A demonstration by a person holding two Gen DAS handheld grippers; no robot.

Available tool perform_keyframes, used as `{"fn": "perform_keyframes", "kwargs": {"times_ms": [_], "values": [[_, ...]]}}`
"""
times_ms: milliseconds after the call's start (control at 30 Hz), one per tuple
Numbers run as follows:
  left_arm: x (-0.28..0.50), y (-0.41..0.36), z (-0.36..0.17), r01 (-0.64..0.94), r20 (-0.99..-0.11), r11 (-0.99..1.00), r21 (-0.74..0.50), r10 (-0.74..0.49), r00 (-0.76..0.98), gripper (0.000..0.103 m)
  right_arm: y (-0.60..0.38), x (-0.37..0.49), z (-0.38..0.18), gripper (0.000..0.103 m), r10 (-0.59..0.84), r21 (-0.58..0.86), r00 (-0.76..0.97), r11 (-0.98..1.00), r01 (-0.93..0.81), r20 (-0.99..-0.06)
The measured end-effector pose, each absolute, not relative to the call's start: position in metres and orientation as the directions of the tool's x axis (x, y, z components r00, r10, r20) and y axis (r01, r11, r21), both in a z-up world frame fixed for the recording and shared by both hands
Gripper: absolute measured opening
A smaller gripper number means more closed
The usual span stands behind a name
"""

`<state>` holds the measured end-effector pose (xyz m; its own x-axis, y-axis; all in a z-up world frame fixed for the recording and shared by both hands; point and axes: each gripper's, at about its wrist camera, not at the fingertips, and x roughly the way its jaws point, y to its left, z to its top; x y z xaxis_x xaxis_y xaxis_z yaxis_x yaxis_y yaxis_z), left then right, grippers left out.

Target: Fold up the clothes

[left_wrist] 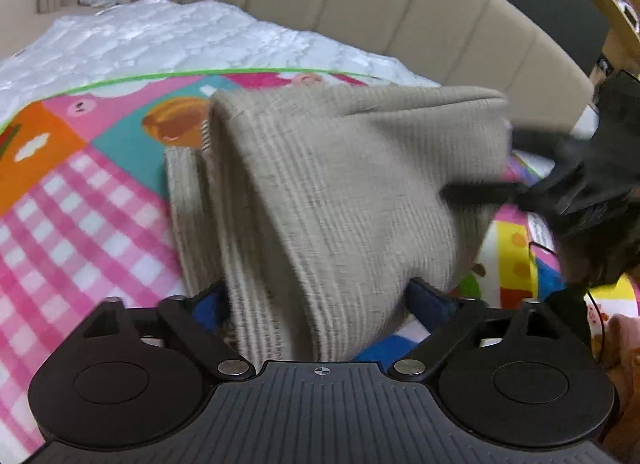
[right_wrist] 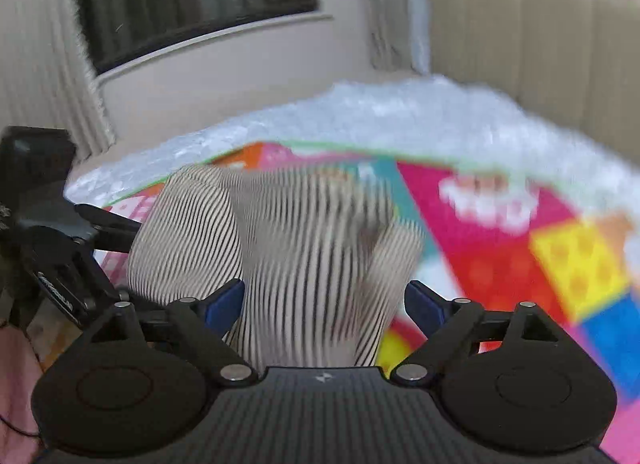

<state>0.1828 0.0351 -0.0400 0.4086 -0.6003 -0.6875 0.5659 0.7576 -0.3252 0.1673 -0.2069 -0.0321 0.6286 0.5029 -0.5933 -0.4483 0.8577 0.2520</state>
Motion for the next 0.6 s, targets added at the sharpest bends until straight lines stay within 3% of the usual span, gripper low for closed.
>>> {"fn": "perform_keyframes", "kwargs": {"times_ms": [33, 67, 267, 433, 500, 600], "values": [[0.181, 0.035, -0.039, 0.566, -0.683, 0.756, -0.329, -0.605, 0.410, 0.080, -0.209, 0.166, -0.035, 0.037, 0.539, 0.320, 0.614, 0.841, -0.437, -0.577], [0.180, 0.035, -0.037, 0.565, -0.679, 0.755, -0.334, -0.608, 0.411, 0.070, -0.208, 0.163, -0.034, 0.035, 0.548, 0.331, 0.614, 0.836, -0.438, -0.569], [0.159, 0.037, -0.024, 0.509, -0.741, 0.762, -0.400, -0.596, 0.309, 0.042, -0.209, 0.135, -0.003, 0.028, 0.594, 0.323, 0.548, 0.795, -0.514, -0.589], [0.139, 0.051, -0.003, 0.486, -0.697, 0.681, -0.548, -0.693, 0.185, 0.038, -0.219, 0.124, 0.030, 0.028, 0.648, 0.356, 0.527, 0.753, -0.554, -0.550], [0.139, 0.055, 0.002, 0.476, -0.683, 0.674, -0.565, -0.706, 0.187, 0.038, -0.217, 0.141, 0.029, 0.028, 0.645, 0.364, 0.548, 0.759, -0.539, -0.533], [0.155, 0.059, -0.002, 0.438, -0.696, 0.718, -0.541, -0.675, 0.246, 0.040, -0.204, 0.177, -0.002, 0.028, 0.570, 0.337, 0.583, 0.819, -0.465, -0.579]]}}
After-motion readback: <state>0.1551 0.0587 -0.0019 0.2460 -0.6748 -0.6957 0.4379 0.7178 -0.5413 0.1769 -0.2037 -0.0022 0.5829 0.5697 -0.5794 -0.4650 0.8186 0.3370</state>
